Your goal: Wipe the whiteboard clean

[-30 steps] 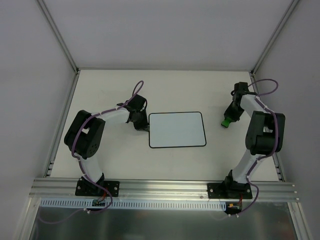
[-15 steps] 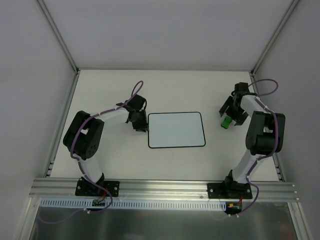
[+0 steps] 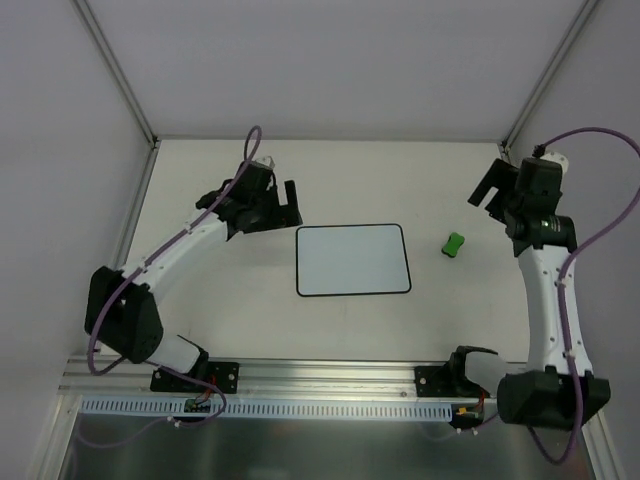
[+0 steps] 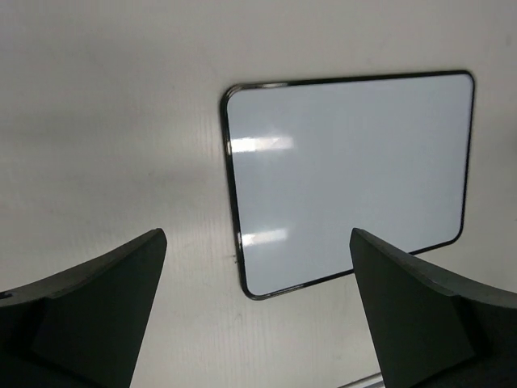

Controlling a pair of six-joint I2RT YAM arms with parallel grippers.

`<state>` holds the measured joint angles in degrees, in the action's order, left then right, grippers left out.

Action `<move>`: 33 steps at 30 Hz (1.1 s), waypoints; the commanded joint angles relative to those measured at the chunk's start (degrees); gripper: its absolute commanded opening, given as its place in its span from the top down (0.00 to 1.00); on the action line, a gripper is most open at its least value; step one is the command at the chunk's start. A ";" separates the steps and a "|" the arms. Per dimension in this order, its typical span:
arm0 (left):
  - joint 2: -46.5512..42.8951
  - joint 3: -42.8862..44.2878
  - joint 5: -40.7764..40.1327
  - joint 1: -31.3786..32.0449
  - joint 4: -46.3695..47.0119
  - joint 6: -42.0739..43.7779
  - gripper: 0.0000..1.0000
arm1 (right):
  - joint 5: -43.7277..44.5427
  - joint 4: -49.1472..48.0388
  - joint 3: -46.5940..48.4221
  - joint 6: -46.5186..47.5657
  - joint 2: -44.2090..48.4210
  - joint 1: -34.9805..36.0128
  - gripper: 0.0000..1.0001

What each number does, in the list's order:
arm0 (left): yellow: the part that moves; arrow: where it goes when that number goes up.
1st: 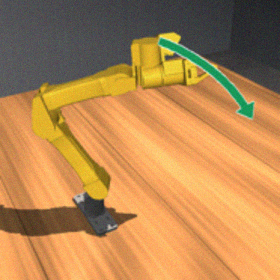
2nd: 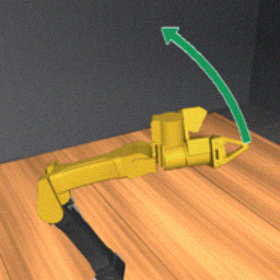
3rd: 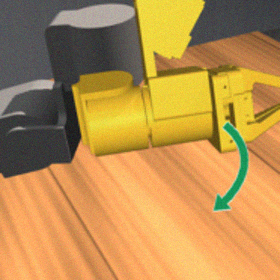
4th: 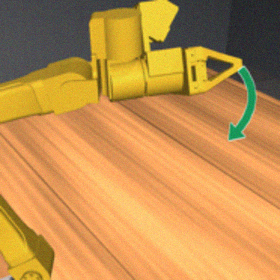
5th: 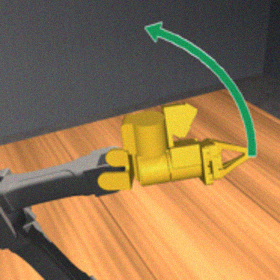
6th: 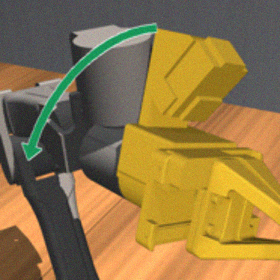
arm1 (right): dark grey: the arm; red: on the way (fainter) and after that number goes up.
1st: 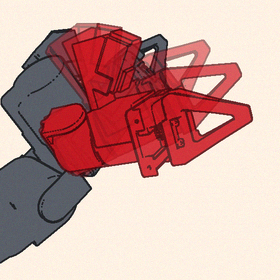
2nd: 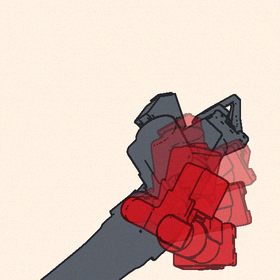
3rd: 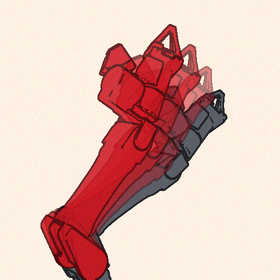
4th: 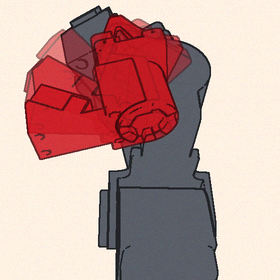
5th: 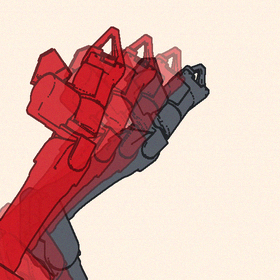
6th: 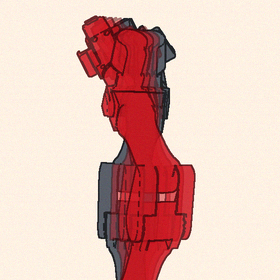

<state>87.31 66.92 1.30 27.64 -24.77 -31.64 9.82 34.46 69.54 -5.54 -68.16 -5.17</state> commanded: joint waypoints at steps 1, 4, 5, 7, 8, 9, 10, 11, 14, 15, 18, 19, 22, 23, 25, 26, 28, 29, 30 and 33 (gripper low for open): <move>-9.68 4.88 -7.70 -0.74 -3.87 7.53 0.01 | 1.25 1.31 4.28 6.92 9.52 -0.19 0.01; -17.94 6.20 -13.68 -0.74 -5.28 12.45 0.01 | 0.38 1.14 6.04 9.66 17.06 -0.28 0.01; -20.31 6.47 -15.00 -0.74 -5.37 13.61 0.01 | -0.15 1.23 6.57 10.28 18.75 -0.19 0.01; -27.08 7.26 -18.96 -0.74 -5.72 16.68 0.01 | -2.08 1.23 8.15 12.56 22.87 -0.19 0.01; -29.45 7.53 -19.66 -0.74 -5.64 18.00 0.01 | -2.70 1.23 8.51 13.18 24.20 -0.19 0.01; -33.65 7.88 -21.41 -0.74 -5.64 20.36 0.01 | -3.75 1.23 8.77 13.80 25.52 -0.19 0.01; -35.61 8.66 -22.30 -0.74 -5.81 21.61 0.01 | -4.02 1.23 9.21 14.67 27.97 -0.28 0.01; -37.54 9.02 -23.18 -0.74 -5.72 22.75 0.01 | -4.28 1.23 9.30 15.03 29.13 -0.19 0.01; -44.14 10.08 -27.05 -0.66 -6.07 25.92 0.01 | -5.69 1.05 9.39 15.82 33.07 -0.19 0.01; -47.02 10.16 -27.57 -0.74 -6.16 26.62 0.01 | -6.30 1.14 9.21 16.43 34.05 -0.02 0.01; -51.78 9.82 -29.51 -0.74 -6.51 28.65 0.01 | -6.05 1.14 8.43 17.40 37.21 1.21 0.01; -52.84 9.29 -30.04 -0.74 -6.60 29.35 0.01 | -5.96 0.70 8.07 17.67 38.01 2.43 0.01; -56.98 8.06 -31.01 -0.66 -7.22 29.62 0.01 | -5.08 -0.18 6.23 18.11 41.26 4.81 0.01; -58.12 7.19 -31.01 -0.74 -7.30 29.53 0.01 | -4.64 -0.53 5.61 18.28 42.05 5.08 0.01; -60.76 6.03 -30.92 -0.66 -7.57 29.00 0.01 | -3.59 -1.14 3.24 18.37 44.42 7.01 0.01; -61.55 5.08 -30.92 -0.74 -7.66 28.83 0.01 | -3.32 -1.41 2.45 18.63 45.21 7.45 0.01; -63.13 3.93 -30.83 -0.74 -8.09 28.39 0.01 | -2.53 -1.85 0.61 19.16 47.32 8.94 0.01; -63.57 3.58 -30.83 -0.66 -8.27 28.12 0.01 | -2.09 -1.94 0.16 19.34 47.85 9.47 0.01; -64.19 3.31 -30.66 -0.66 -8.53 27.86 0.01 | -1.13 -1.85 -0.19 19.43 48.29 9.91 0.01; -64.89 2.61 -29.95 -0.74 -9.15 26.81 0.01 | 0.36 -1.85 -1.07 19.69 49.44 11.84 0.01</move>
<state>23.00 70.22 -28.01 27.64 -33.61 -4.51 7.38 35.03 69.04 12.58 -19.70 5.13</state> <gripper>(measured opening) 0.990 0.991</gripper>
